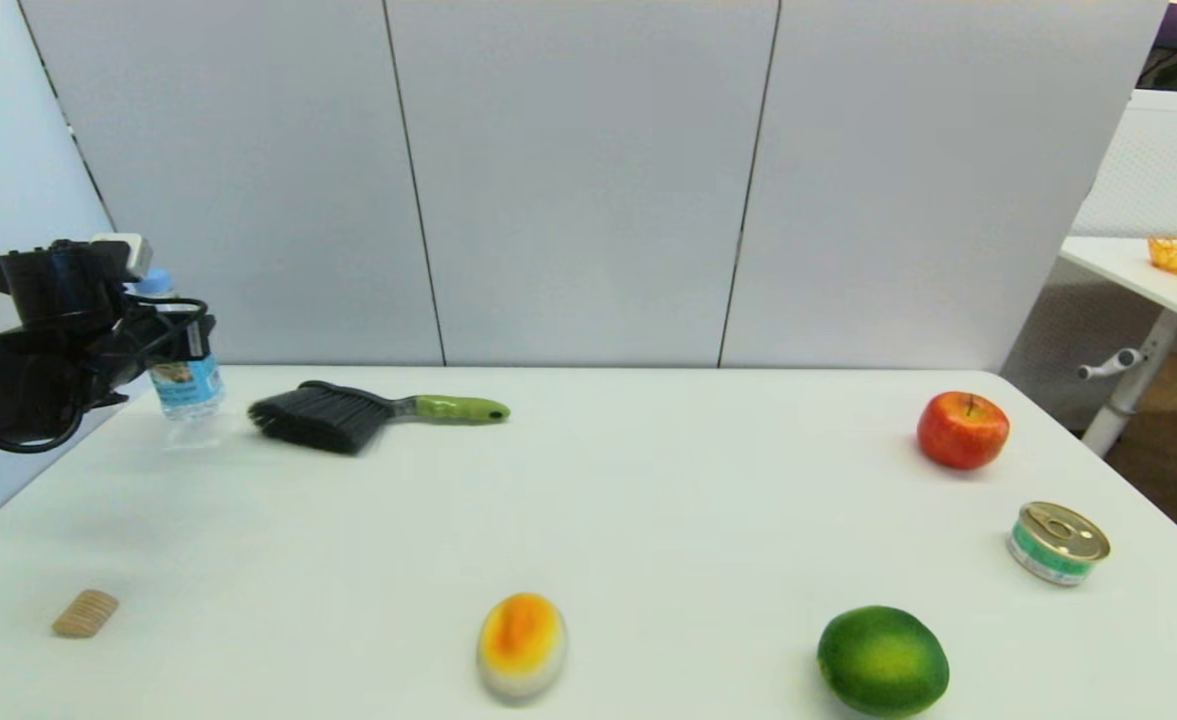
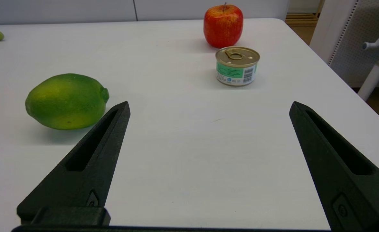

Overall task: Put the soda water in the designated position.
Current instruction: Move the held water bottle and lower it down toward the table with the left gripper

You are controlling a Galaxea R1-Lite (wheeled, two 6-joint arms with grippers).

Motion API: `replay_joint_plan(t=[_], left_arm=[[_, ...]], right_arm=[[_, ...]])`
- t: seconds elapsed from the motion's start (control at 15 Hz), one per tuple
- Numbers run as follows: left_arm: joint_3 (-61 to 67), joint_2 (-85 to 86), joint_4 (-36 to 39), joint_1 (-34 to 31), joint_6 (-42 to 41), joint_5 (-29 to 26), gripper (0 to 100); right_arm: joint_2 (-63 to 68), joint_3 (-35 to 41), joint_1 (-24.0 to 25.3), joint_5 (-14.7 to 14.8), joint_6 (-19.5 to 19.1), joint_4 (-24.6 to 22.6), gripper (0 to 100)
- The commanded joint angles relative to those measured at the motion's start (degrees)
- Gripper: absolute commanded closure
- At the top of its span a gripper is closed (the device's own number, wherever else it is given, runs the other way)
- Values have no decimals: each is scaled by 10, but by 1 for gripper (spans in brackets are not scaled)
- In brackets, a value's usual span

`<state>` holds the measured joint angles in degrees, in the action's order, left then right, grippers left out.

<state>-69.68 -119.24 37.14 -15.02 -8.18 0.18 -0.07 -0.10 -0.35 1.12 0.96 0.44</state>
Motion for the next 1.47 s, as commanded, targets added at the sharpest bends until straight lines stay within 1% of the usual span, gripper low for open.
replay_joint_plan(t=[0.07, 0.27, 0.47, 0.93, 1.0, 1.47], left_arm=[[2, -13, 2, -1, 0, -5, 100], [2, -21, 2, 0, 0, -8, 100], [2, -25, 2, -1, 0, -22, 100], [5, -24, 3, -2, 1, -22, 100], [4, -23, 3, -3, 1, -22, 0], [5, -18, 2, -3, 1, -22, 0]], right_arm=[[0, 0, 0, 0, 0, 0, 0], [0, 0, 0, 0, 0, 0, 0], [0, 0, 0, 0, 0, 0, 0], [0, 0, 0, 0, 0, 0, 0], [0, 0, 0, 0, 0, 0, 0], [0, 0, 0, 0, 0, 0, 0]])
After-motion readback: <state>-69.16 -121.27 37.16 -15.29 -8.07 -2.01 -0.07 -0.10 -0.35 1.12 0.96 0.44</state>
